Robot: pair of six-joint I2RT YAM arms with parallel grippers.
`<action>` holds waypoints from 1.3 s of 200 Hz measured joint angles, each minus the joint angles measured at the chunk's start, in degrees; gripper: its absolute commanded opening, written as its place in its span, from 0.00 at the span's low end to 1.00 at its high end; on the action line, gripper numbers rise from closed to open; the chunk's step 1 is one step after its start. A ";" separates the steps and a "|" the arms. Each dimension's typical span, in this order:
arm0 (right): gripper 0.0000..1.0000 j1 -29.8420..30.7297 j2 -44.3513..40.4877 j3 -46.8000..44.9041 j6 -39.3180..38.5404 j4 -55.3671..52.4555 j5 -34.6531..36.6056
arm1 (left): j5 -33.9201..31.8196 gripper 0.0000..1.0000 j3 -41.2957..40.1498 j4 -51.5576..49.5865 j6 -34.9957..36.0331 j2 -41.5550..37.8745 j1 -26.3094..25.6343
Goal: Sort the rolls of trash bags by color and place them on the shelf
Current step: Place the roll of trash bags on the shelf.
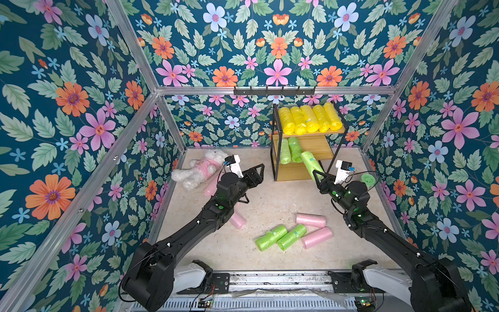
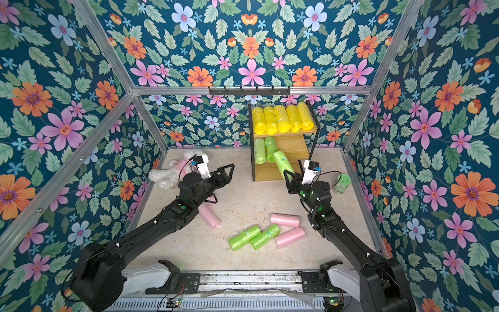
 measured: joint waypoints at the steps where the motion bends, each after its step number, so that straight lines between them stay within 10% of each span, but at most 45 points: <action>1: 0.33 -0.15 0.24 0.33 -0.04 -0.20 0.13 | 0.00 0.84 0.07 -0.11 0.13 0.02 0.00; 260: 0.43 0.50 33.83 27.32 -2.29 -3.06 12.83 | 6.19 0.84 1.55 -4.87 5.29 2.10 0.04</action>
